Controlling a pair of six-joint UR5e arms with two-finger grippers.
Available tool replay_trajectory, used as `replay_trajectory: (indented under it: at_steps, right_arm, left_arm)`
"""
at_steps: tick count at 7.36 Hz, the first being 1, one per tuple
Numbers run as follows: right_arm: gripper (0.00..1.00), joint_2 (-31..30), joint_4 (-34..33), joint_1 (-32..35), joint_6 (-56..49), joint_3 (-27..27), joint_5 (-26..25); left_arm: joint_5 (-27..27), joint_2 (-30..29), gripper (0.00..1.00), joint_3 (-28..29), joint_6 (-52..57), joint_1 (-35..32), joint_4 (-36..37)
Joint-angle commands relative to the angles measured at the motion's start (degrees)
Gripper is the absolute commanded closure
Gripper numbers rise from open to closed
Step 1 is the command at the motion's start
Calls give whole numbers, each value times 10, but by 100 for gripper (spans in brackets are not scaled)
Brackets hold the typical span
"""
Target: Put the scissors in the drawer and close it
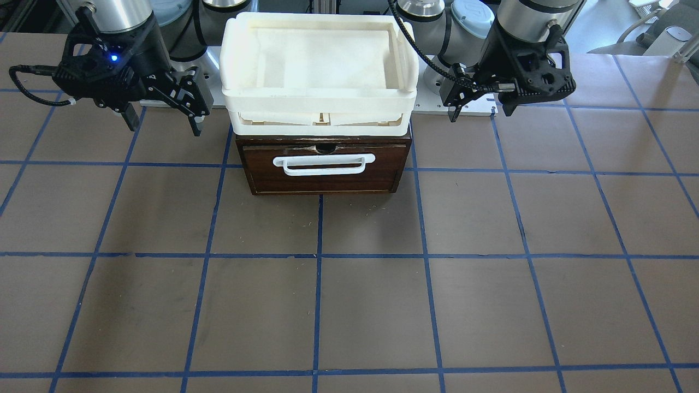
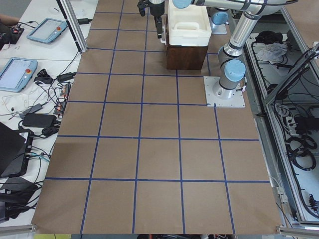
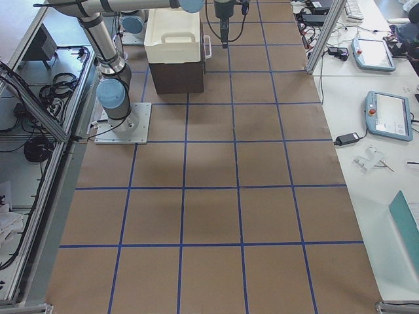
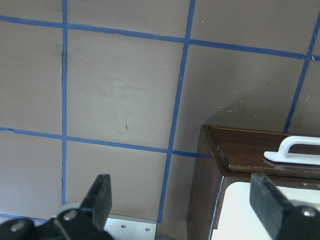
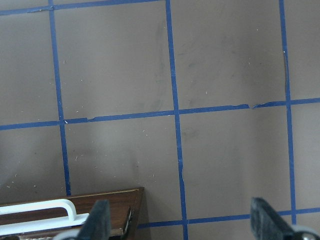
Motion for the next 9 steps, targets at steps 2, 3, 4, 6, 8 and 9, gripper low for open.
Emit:
replay_trajectory:
  at_steps: [2,3,4,6,8,9]
  right_arm:
    - [0,0,0,0,0,0,0]
    - [0,0,0,0,0,0,0]
    - [0,0,0,0,0,0,0]
    - [0,0,0,0,0,0,0]
    - [0,0,0,0,0,0,0]
    - [0,0,0,0,0,0,0]
  left_arm:
    - [0,-14,0,-1,2,-4,60]
    - [0,-14,0,-3,2,-6,60]
    - [0,-13,0,-1,2,-5,61]
    - [-1,-16,0,-2,2,-5,61]
    - [0,-16,0,-2,2,-5,61]
    - [-1,-16,0,-2,2,-5,61]
